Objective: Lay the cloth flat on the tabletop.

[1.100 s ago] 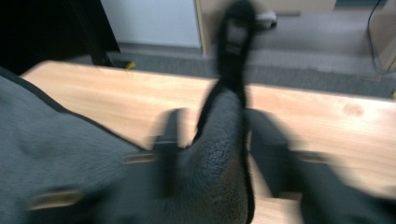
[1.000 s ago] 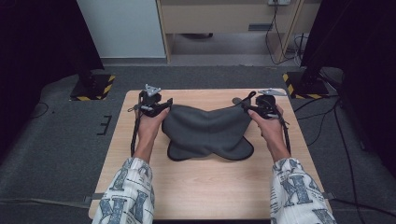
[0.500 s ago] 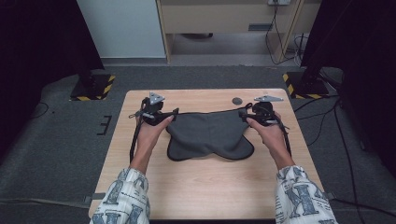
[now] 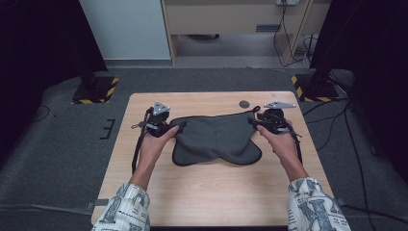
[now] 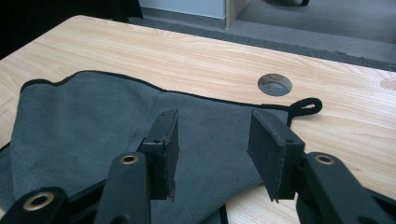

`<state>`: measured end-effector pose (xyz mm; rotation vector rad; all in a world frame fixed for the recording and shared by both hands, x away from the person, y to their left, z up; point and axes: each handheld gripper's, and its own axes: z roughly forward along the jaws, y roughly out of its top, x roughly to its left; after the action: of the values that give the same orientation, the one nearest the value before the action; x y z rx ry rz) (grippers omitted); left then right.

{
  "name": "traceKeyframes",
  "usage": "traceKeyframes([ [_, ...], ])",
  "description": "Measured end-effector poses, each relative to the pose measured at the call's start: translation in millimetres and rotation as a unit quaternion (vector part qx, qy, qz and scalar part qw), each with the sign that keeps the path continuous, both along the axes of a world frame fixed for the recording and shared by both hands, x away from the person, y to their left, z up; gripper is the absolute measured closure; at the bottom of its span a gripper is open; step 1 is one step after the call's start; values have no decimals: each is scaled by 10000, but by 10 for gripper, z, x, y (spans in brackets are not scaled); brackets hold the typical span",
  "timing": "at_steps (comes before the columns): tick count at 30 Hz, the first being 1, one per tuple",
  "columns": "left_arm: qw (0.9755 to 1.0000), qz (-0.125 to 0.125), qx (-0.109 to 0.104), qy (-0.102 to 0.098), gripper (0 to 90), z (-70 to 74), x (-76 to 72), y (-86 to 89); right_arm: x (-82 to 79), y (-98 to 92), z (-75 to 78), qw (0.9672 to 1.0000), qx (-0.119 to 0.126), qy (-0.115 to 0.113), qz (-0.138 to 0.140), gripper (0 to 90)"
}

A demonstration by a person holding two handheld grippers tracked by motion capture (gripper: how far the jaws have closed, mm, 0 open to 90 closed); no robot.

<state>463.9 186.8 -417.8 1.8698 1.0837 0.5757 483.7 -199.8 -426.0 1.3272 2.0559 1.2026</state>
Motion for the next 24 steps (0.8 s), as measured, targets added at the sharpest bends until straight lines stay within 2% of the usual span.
traceKeyframes([
  [8,9999,-56,-58,-140,196,-20,-150,31,-159,-67,-5,9998,77,17,174,480],
  [10,9999,-98,-76,-120,213,-33,-182,44,-207,-85,-8,9997,96,26,244,496],
  [13,9998,-49,-149,-128,237,-74,-271,91,-280,-114,-26,9996,46,-34,277,567],
  [16,9999,-62,-107,-96,246,-126,-342,126,-355,-149,-65,9996,59,-25,292,634],
  [24,10000,-35,-5,-38,255,-306,-554,206,-524,-285,-169,9997,-48,-27,229,648],
])
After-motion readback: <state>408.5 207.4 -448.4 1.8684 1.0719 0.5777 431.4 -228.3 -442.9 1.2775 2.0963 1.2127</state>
